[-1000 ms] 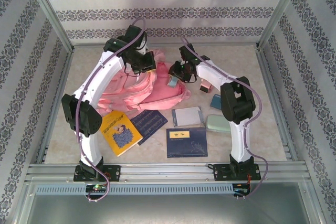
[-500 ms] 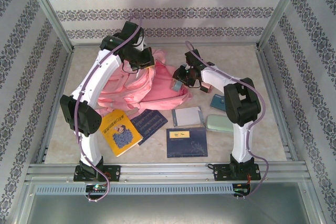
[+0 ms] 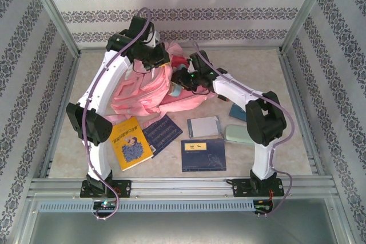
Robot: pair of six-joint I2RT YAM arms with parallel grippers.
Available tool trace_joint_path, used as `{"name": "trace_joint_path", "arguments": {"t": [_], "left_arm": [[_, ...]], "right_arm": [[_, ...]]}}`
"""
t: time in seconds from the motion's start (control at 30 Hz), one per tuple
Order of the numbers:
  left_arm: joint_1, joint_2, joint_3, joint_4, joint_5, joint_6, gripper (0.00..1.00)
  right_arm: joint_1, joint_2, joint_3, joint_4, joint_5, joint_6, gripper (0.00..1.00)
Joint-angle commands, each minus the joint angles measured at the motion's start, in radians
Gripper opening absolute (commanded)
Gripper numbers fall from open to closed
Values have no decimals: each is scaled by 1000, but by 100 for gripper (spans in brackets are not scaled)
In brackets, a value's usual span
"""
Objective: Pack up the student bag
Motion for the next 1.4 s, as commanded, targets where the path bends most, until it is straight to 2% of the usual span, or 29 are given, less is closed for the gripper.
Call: {"name": "trace_joint_path", "arguments": {"t": [0.0, 0.07, 0.1, 0.17, 0.2, 0.3, 0.57, 0.83, 0.97, 1.17, 1.27, 1.3, 1.37], "left_arm": [[-1, -16, 73, 151, 126, -32, 0], [-1, -19, 87, 163, 138, -34, 0], [0, -20, 97, 163, 134, -32, 0], [2, -20, 105, 163, 125, -28, 0], [5, -19, 105, 162, 124, -25, 0], [19, -17, 104, 157, 122, -18, 0], [63, -6, 117, 144, 103, 12, 0], [73, 37, 182, 77, 0, 71, 0], [69, 63, 200, 25, -88, 104, 0], [36, 97, 242, -8, -188, 109, 0], [32, 103, 253, -18, -218, 97, 0], [32, 104, 256, -19, -224, 95, 0], [32, 104, 261, -26, -234, 90, 0]], "right_arm": [[4, 105, 123, 141, -49, 98, 13], [22, 182, 205, 170, -59, 142, 17], [34, 217, 247, 172, -61, 164, 24], [52, 249, 290, 188, -46, 184, 58], [58, 245, 292, 189, -27, 183, 69], [60, 207, 269, 194, 0, 148, 82], [25, 116, 226, 200, -92, 50, 86], [-26, -136, 86, 61, -5, -152, 85], [-53, -267, 2, -92, 107, -231, 84], [-96, -435, -113, -340, 453, -286, 85], [-113, -451, -126, -445, 620, -288, 91], [-124, -441, -124, -490, 667, -272, 98], [-146, -403, -122, -536, 711, -254, 98]]}}
